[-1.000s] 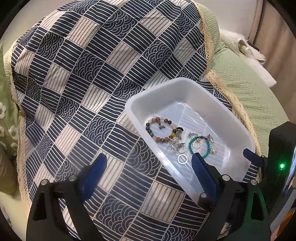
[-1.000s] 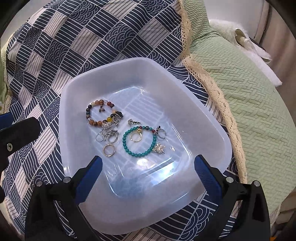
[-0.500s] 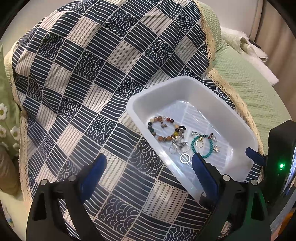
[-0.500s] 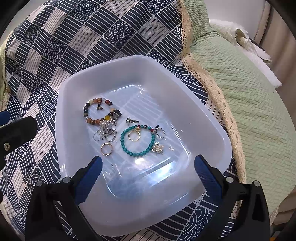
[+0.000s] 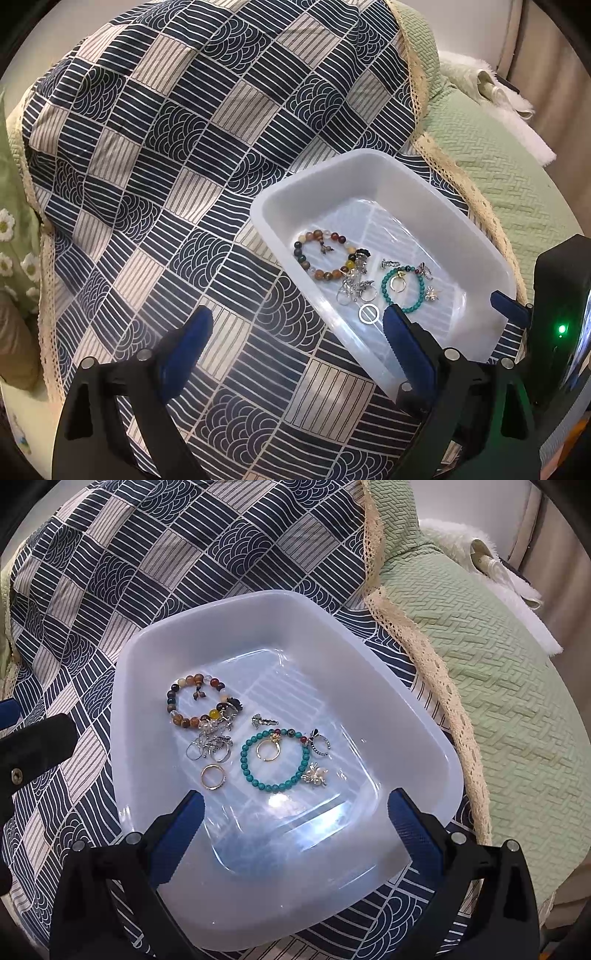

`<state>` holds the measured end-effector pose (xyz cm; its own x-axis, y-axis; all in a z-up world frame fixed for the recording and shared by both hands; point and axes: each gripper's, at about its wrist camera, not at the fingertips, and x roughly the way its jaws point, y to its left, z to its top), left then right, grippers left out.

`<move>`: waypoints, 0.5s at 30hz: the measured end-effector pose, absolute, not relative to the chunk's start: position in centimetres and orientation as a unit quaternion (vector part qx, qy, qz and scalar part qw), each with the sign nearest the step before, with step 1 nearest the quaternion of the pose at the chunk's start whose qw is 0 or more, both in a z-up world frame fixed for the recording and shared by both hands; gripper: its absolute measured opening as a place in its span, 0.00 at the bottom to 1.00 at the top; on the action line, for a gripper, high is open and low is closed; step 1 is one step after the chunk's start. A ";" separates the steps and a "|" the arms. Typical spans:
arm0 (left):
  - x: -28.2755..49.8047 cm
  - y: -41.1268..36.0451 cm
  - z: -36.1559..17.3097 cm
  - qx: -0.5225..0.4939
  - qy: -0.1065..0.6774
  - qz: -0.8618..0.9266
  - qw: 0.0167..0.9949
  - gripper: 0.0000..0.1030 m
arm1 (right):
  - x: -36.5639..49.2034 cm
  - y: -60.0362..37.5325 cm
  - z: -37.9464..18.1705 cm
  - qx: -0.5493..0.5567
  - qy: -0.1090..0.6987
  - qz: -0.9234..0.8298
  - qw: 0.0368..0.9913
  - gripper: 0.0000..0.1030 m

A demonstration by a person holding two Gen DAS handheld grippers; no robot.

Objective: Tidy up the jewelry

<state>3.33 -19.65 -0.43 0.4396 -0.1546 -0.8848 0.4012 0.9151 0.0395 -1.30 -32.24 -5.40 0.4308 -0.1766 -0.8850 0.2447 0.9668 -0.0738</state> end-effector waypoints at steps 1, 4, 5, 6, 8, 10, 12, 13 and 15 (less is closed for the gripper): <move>3.3 -19.6 -0.4 0.122 0.503 -0.165 0.840 0.86 | -1.3 -32.2 -5.5 0.032 0.520 -0.124 0.845 0.95; 3.3 -19.7 -0.4 0.122 0.504 -0.165 0.839 0.86 | -1.2 -32.2 -5.6 0.029 0.521 -0.123 0.844 0.95; 3.3 -19.7 -0.4 0.123 0.504 -0.164 0.839 0.87 | -1.2 -32.2 -5.6 0.029 0.522 -0.123 0.844 0.95; 3.3 -19.7 -0.4 0.124 0.504 -0.163 0.839 0.87 | -1.2 -32.2 -5.6 0.028 0.522 -0.123 0.844 0.95; 3.3 -19.8 -0.5 0.124 0.505 -0.166 0.838 0.86 | -1.3 -32.2 -5.6 0.029 0.521 -0.124 0.844 0.95; 3.2 -19.9 -0.5 0.126 0.505 -0.166 0.838 0.86 | -1.3 -32.2 -5.6 0.029 0.521 -0.124 0.844 0.95; 3.2 -19.9 -0.5 0.128 0.502 -0.165 0.839 0.86 | -1.3 -32.2 -5.7 0.027 0.521 -0.124 0.844 0.95; 3.1 -19.9 -0.5 0.130 0.501 -0.165 0.839 0.86 | -1.3 -32.2 -5.7 0.027 0.522 -0.124 0.844 0.95; 3.1 -20.0 -0.5 0.134 0.498 -0.162 0.841 0.86 | -1.3 -32.2 -5.8 0.026 0.522 -0.124 0.844 0.95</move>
